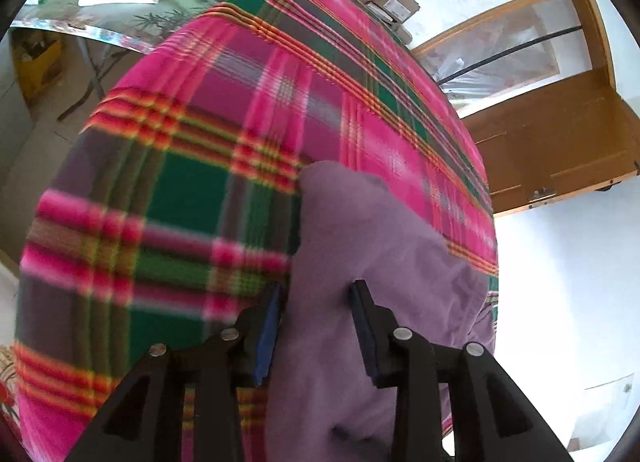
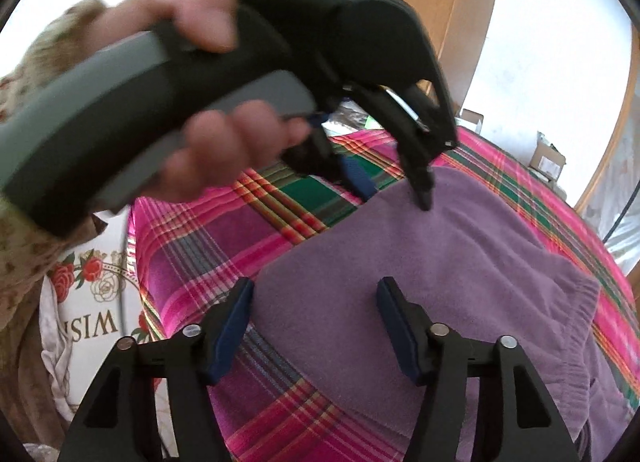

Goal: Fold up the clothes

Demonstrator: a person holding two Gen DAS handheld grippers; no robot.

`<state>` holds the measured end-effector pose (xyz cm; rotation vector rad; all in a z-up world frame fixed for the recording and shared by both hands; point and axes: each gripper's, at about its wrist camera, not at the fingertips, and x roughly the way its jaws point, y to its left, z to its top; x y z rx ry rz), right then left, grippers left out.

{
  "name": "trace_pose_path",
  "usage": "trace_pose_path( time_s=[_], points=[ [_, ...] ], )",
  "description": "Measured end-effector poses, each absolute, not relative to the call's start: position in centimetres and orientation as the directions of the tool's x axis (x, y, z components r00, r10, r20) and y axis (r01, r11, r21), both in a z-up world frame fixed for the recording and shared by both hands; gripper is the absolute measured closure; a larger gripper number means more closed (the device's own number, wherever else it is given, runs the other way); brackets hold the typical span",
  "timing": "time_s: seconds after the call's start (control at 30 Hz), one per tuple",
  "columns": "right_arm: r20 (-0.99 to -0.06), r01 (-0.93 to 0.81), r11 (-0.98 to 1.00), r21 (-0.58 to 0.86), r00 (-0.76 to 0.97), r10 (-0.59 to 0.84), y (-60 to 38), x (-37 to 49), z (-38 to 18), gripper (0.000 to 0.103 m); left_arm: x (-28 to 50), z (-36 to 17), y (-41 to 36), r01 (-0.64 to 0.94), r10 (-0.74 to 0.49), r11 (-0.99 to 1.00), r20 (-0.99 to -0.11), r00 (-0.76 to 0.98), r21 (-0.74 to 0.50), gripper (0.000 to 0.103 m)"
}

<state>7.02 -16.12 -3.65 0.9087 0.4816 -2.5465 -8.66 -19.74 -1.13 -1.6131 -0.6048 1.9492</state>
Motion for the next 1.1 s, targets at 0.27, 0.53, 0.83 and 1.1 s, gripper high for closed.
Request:
trace_pose_path(
  time_s=[0.27,0.53,0.83,1.1],
  points=[
    [-0.660,0.467,-0.865,-0.181,-0.710,-0.246,-15.3,6.3,-3.9,0.073,-10.4,-1.9,-18.5,-0.094,0.672,-0.740,-0.728,-0.133,-0.666,0.073],
    [-0.645,0.457,-0.872,-0.178,-0.723,-0.247,-14.5,5.8,-3.2,0.084,-10.0,-1.4,-18.1,-0.054,0.677,-0.733,-0.719,-0.155,-0.678,0.085],
    [-0.601,0.451,-0.881,-0.145,-0.747,-0.283,-13.7,5.5,-1.1,0.085,-9.4,2.0,-19.3,-0.084,0.670,-0.738,-0.711,-0.212,-0.670,0.089],
    [-0.603,0.473,-0.880,-0.050,-0.716,-0.351,-14.4,3.9,-1.1,0.085,-8.4,2.4,-19.9,-0.073,0.634,-0.768,-0.739,-0.226,-0.636,0.088]
  ],
)
